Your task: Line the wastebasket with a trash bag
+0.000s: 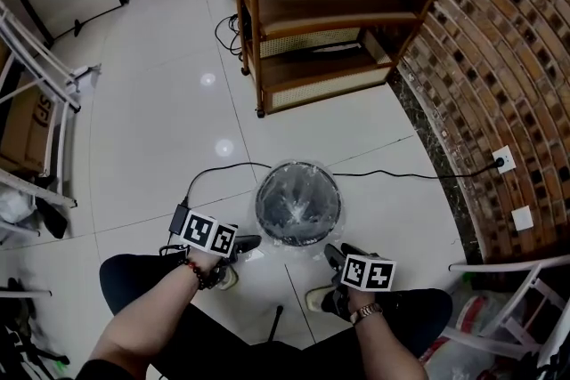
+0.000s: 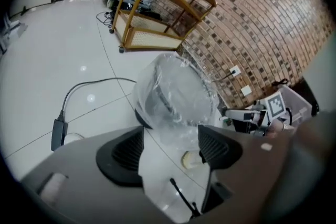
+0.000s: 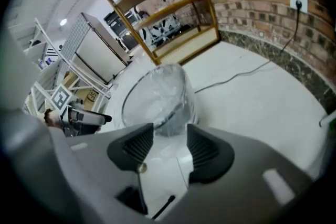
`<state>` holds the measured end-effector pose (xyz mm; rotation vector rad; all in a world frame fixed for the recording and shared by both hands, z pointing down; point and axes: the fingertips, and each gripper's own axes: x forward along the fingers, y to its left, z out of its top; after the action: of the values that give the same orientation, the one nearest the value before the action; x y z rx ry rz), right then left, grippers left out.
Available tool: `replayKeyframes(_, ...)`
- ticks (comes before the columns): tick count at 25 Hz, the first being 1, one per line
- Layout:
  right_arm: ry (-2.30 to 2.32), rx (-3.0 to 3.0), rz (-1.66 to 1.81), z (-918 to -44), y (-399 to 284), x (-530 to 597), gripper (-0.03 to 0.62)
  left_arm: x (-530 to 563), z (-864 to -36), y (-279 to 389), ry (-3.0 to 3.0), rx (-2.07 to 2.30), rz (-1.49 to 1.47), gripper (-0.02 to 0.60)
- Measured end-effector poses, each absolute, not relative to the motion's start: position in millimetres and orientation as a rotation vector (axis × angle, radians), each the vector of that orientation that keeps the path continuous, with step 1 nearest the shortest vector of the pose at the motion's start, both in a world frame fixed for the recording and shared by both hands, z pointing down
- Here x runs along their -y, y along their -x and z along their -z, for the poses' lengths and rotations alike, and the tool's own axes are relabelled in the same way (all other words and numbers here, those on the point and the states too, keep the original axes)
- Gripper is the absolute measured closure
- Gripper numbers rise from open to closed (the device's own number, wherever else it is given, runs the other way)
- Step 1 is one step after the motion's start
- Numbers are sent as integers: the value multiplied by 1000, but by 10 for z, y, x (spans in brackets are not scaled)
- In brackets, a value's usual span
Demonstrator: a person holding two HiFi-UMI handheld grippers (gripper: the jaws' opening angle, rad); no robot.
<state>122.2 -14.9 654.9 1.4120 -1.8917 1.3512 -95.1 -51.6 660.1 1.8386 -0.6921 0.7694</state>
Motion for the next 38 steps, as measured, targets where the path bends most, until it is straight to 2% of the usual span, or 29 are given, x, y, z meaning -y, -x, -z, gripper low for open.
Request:
replayKeyframes(5, -1465, 1968, -1239, -6306, -1360, 697, 398, 953, -6389, 832, -1923, 812, -704, 261)
replayKeyframes(20, -1322, 1825, -1160, -6925, -1321, 1172, 399, 1392, -6985, 647, -1888, 849, -901, 311)
replayKeyframes(22, -1324, 1816, -1159, -6964, -1332, 1198, 416, 1427, -7024, 624, -1890, 856, -916, 318)
replayKeyframes(30, -1312, 1771, -1029, -7027, -1323, 1257, 421, 1530, -7077, 630, -1980, 925, -1156, 347)
replayKeyframes(34, -1354, 1778, -924, -6866, -1382, 1324, 418, 1580, -7089, 519, -2084, 894, -1141, 345)
replayKeyframes(38, -1378, 1817, -801, -6633, -1419, 1487, 399, 1658, -6960, 619, -2136, 946, -1194, 297)
